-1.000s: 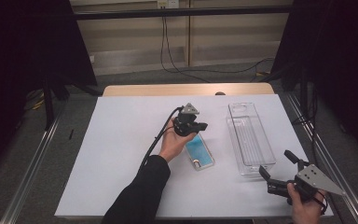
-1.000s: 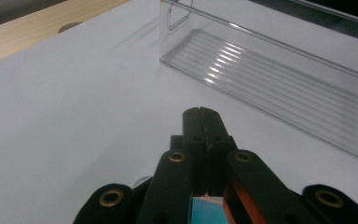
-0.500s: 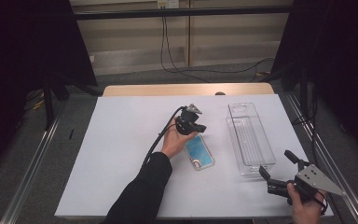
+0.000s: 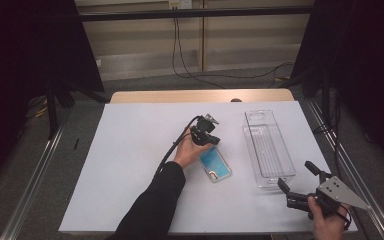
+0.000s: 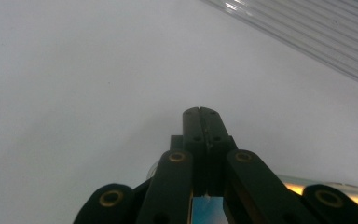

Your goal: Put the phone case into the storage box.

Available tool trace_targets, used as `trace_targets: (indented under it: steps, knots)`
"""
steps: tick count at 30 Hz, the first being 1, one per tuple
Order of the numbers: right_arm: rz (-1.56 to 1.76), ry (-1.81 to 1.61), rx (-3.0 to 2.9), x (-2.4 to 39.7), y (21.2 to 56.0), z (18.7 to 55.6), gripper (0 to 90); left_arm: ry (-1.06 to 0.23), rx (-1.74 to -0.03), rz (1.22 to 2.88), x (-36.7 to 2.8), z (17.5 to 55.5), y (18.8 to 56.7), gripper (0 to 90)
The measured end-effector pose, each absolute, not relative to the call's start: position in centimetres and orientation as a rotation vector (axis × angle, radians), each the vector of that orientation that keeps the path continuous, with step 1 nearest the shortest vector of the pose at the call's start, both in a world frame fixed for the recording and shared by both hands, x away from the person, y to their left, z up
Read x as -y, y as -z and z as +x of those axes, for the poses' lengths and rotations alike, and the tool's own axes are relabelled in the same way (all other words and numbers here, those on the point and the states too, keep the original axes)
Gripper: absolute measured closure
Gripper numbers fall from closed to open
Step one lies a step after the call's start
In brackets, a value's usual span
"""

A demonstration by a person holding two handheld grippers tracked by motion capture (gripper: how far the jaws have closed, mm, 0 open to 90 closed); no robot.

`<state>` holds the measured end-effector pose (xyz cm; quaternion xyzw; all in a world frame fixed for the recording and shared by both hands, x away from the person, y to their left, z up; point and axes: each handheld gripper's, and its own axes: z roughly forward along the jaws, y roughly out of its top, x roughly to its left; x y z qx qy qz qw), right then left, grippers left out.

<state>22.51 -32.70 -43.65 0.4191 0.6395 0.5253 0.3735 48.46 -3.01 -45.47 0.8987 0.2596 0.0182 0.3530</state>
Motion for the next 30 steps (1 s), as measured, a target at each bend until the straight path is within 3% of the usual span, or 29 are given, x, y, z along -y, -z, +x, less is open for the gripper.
trace_targets:
  steps: [30]
  knots:
    - [1.070, -1.349, -1.637, 32.7, 43.6, 22.5, 0.0, -0.041, -0.681, 2.345, 1.9, 48.3, 45.5, 90.0]
